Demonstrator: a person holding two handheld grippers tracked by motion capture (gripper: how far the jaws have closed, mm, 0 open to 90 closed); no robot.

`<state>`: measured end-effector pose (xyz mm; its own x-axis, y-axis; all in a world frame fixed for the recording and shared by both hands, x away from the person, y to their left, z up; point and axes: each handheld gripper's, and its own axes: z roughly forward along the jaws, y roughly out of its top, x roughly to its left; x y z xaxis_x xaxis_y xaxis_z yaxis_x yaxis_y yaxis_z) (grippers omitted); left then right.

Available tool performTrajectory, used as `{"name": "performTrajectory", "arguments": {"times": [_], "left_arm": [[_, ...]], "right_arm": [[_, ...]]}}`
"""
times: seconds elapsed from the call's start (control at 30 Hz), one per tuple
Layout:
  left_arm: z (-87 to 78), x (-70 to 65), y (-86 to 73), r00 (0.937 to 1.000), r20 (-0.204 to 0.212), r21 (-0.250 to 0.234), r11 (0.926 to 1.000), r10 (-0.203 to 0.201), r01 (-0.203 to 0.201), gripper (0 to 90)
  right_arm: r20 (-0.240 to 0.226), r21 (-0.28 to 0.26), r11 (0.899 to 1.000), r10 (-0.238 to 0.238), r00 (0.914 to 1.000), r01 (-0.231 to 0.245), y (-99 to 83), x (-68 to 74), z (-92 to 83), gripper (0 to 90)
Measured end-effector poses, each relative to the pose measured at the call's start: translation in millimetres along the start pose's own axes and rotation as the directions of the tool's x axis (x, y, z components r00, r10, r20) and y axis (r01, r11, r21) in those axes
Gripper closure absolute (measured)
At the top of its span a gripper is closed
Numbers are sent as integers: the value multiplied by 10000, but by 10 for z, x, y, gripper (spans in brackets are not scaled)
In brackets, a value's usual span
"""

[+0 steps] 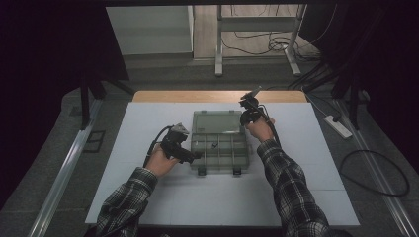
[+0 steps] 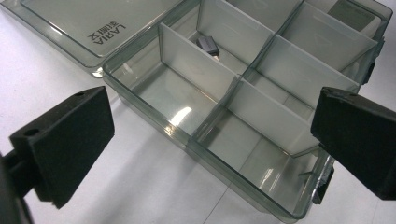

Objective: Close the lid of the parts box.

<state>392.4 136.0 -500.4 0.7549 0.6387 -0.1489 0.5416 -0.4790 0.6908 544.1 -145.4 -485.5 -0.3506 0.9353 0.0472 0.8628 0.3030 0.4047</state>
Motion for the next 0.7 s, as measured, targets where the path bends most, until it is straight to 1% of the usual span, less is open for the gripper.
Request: {"name": "performTrajectory", "arguments": {"times": [0.1, 0.2, 0.3, 0.37, 0.4, 0.47, 0.5, 0.57, 0.7], "left_arm": [[-9, 8, -1, 10000, -38, 9, 10000, 23, -23, 0], [-13, 16, 0, 9999, -108, 44, 10000, 33, -32, 0], [-18, 22, 5, 9998, -191, 72, 10000, -2, 4, 0], [-22, 27, 15, 9990, -447, 143, 9999, -76, 82, 0], [-23, 29, 23, 9976, -678, 189, 9997, -138, 151, 0], [-29, 41, 36, 9945, -1027, 357, 9991, -185, 223, 0], [-33, 57, 40, 9942, -1059, 379, 9990, -194, 236, 4], [-41, 93, 44, 9947, -970, 290, 9989, -337, 367, 4], [-58, 178, 71, 9932, -994, 238, 9977, -609, 636, 15]], "right_arm": [[161, 35, 9998, 171, 9997, -172, 7, 21, 1, 829], [322, 59, 9989, 473, 9984, -475, 14, 41, 1, 846], [275, 51, 9960, 890, 9957, -892, 22, 44, 3, 862], [106, 81, 9925, 1220, 9925, -1221, 29, 33, 3, 872], [22, 59, 9904, 1378, 9905, -1379, 32, 29, 5, 876], [73, 99, 9889, 1480, 9890, -1481, 38, 37, 7, 878], [110, 113, 9884, 1511, 9885, -1513, 40, 45, 5, 879], [81, 77, 9867, 1621, 9867, -1621, 37, 46, 0, 881], [23, -71, 9845, 1754, 9845, -1753, 31, 40, -25, 882]]}}
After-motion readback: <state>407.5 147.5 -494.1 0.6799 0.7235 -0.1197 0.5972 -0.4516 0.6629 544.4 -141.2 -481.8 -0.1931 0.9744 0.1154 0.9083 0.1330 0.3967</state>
